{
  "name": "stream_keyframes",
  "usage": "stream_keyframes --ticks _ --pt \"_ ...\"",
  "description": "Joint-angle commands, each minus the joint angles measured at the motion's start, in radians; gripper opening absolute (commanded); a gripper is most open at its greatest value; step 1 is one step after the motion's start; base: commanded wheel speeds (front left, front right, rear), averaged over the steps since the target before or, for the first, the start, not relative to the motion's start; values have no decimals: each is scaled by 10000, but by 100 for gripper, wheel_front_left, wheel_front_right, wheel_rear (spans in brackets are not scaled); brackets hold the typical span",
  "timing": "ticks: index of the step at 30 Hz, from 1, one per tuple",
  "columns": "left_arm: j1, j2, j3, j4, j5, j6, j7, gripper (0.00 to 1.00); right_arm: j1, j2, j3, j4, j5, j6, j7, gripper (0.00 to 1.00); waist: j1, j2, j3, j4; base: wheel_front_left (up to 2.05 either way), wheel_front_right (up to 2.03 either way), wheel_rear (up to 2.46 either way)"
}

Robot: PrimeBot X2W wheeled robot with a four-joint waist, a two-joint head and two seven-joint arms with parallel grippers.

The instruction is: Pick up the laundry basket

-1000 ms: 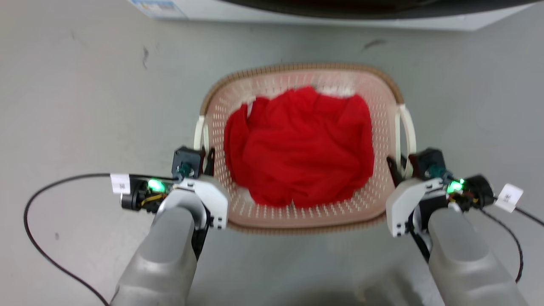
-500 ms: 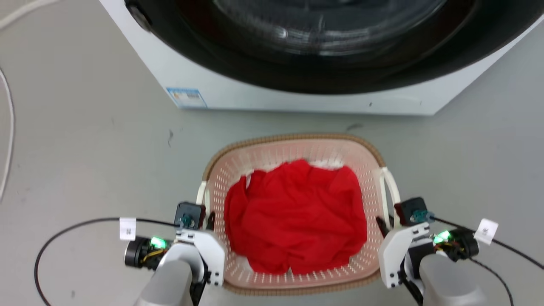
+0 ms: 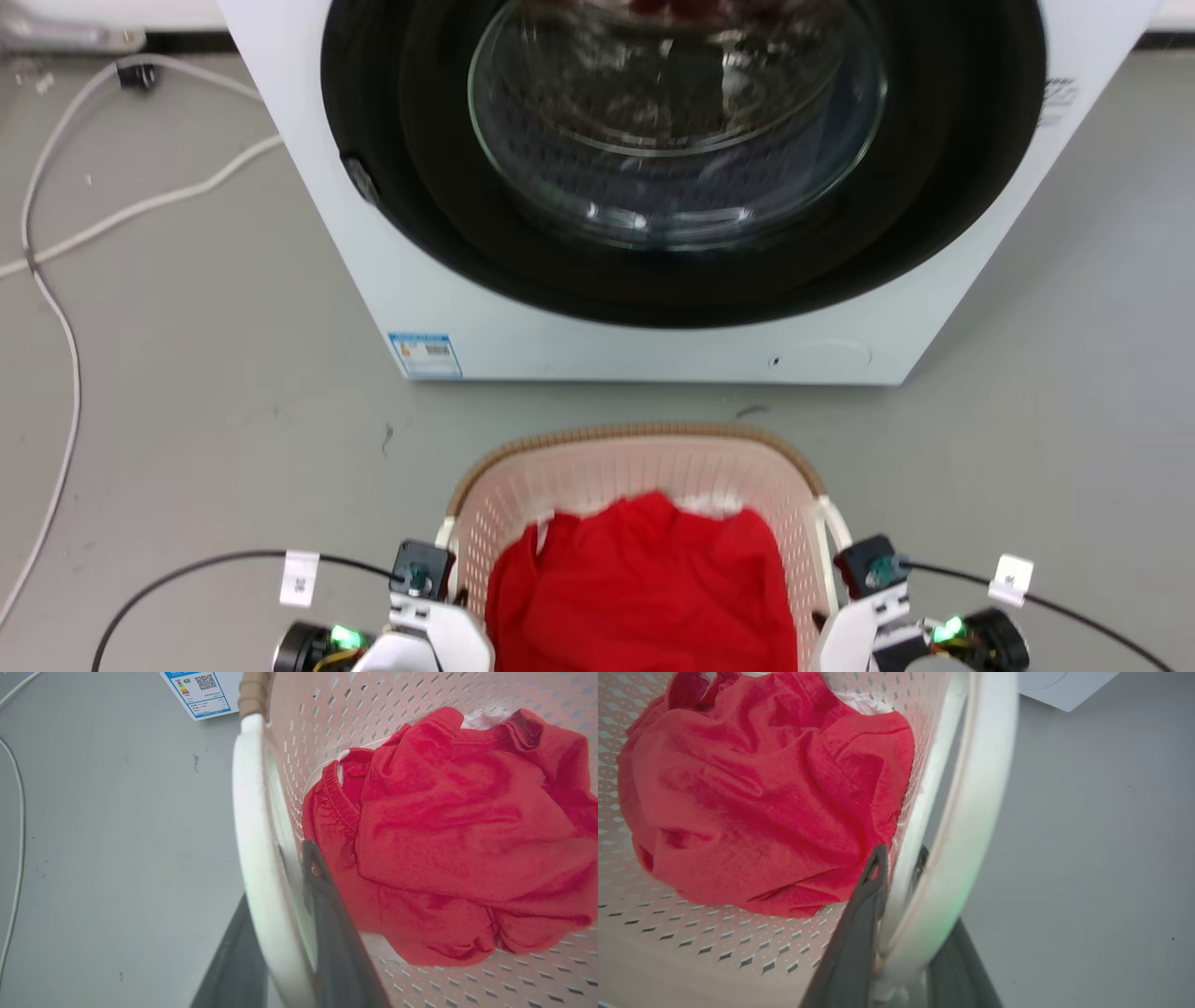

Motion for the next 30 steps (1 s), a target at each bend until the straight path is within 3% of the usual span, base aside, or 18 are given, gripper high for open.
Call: stream_keyframes --ticks 1,10,30 --pt "108 86 -68 -20 31 -84 37 0 207 -94 195 -25 27 28 104 0 2 -1 -437 -122 0 0 0" --pt "603 64 -294 26 -161 -230 426 0 747 -67 1182 -57 894 33 716 0 2 -1 -1297 -221 0 0 0" --pt "1144 48 -674 35 -519 -288 711 0 1065 -54 2316 94 2071 37 1327 0 2 -1 -1913 -156 0 0 0"
